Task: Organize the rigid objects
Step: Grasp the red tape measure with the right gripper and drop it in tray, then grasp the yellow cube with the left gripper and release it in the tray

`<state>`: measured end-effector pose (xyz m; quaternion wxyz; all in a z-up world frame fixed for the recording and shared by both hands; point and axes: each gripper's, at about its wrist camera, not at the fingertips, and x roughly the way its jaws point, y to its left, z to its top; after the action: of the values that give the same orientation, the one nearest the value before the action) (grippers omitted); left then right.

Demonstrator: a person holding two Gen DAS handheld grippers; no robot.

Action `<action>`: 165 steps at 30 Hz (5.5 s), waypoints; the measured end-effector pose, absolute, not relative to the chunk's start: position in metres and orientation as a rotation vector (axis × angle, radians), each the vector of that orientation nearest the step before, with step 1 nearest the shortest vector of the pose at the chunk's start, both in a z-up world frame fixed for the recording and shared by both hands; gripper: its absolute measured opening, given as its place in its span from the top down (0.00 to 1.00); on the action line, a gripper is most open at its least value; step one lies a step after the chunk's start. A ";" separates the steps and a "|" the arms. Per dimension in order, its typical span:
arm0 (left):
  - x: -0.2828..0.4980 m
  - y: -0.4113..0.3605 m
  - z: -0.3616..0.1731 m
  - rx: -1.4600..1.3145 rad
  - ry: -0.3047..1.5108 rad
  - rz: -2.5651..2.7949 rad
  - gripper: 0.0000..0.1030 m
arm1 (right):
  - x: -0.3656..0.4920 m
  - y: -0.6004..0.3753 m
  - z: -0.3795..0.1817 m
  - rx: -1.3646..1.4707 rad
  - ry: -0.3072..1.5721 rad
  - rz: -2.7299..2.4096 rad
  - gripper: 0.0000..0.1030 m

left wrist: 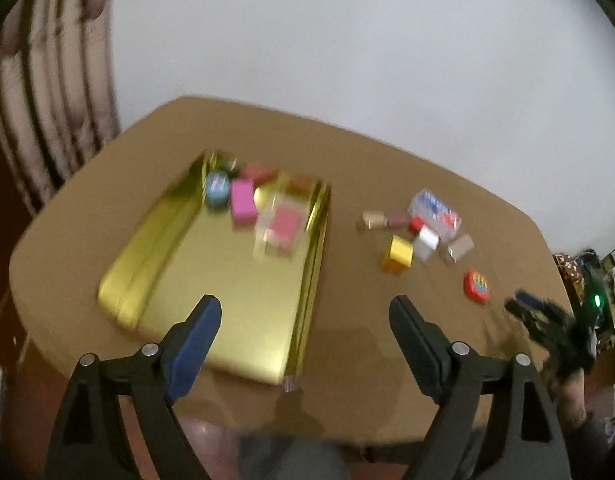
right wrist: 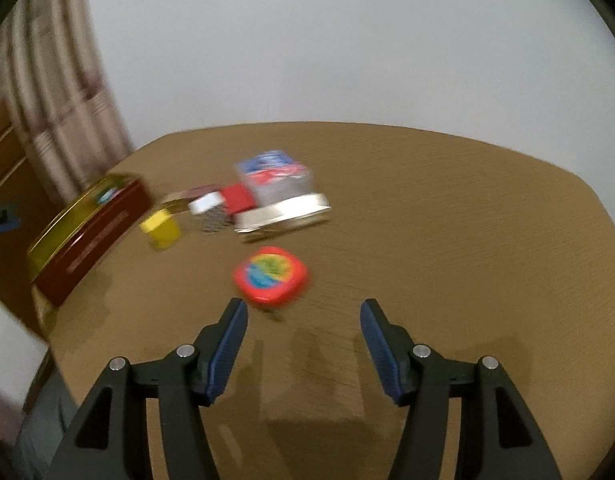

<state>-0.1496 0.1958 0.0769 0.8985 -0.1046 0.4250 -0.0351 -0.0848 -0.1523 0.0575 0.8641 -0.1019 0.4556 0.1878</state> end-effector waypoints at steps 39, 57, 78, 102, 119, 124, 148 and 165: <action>-0.242 0.196 0.046 -0.154 0.914 0.100 0.14 | -0.058 0.082 0.112 -0.348 1.143 0.966 0.52; -0.241 0.219 0.041 -0.123 0.923 0.125 0.08 | -0.039 0.300 -0.025 -0.660 1.269 0.973 0.52; -0.244 0.210 0.034 -0.128 0.933 0.118 0.08 | -0.048 0.185 0.074 -0.319 0.903 0.781 0.52; -0.093 0.065 0.052 -0.014 0.957 -0.208 0.08 | -0.032 -0.227 0.044 -0.113 0.950 -0.196 0.39; 0.011 0.036 -0.007 0.103 1.064 -0.268 0.26 | -0.043 -0.240 0.051 0.027 0.916 -0.120 0.39; 0.021 0.045 -0.022 0.041 1.104 -0.242 0.65 | -0.043 -0.248 0.050 0.050 0.914 -0.117 0.39; -0.024 0.226 0.040 -0.132 1.167 0.051 0.75 | -0.044 -0.253 0.049 0.053 0.938 -0.134 0.39; 0.025 0.239 -0.010 -0.110 1.241 0.122 0.74 | -0.041 -0.251 0.046 0.050 0.944 -0.138 0.38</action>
<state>0.0253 0.2387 -0.0100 0.8103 -0.0513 0.5809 0.0570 -0.0413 -0.2513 0.0459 0.8882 0.0240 0.4540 -0.0662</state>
